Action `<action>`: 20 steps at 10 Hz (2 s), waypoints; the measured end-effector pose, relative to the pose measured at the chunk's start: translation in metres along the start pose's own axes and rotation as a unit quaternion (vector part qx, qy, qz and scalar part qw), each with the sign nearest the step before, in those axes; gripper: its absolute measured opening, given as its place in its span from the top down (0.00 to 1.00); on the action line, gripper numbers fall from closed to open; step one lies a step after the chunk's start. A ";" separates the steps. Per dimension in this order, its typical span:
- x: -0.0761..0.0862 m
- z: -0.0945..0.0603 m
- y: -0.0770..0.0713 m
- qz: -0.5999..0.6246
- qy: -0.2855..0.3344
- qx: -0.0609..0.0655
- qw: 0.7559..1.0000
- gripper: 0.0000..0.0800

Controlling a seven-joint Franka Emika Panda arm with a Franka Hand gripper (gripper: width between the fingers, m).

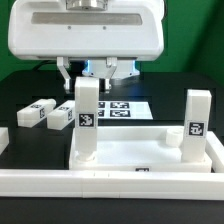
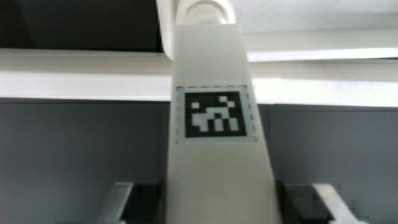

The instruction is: Assemble desk

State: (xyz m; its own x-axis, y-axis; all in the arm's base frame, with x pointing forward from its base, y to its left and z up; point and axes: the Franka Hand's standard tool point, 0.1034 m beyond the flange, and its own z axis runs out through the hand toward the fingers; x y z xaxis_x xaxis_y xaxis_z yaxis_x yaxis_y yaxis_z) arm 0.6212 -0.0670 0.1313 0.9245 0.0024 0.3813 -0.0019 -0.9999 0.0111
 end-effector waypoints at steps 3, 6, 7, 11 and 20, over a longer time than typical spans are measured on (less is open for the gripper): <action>-0.004 0.005 0.001 0.000 -0.005 0.000 1.000 0.64; -0.006 0.009 0.000 -0.002 -0.002 -0.003 1.000 0.64; -0.004 0.011 -0.001 -0.003 0.008 -0.008 1.000 0.64; -0.002 0.012 0.000 -0.004 0.015 -0.012 1.000 0.63; 0.025 -0.016 -0.002 0.006 -0.013 0.017 1.000 0.19</action>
Offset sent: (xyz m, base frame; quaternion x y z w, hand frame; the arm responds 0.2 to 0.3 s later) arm 0.0010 0.0024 -0.0058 -0.0027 0.0078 0.0001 1.0000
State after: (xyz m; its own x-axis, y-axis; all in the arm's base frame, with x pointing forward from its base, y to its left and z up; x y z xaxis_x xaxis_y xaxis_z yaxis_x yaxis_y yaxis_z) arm 0.6385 -0.0651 0.1556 0.9342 -0.0090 0.3567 -0.0004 -0.9997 -0.0241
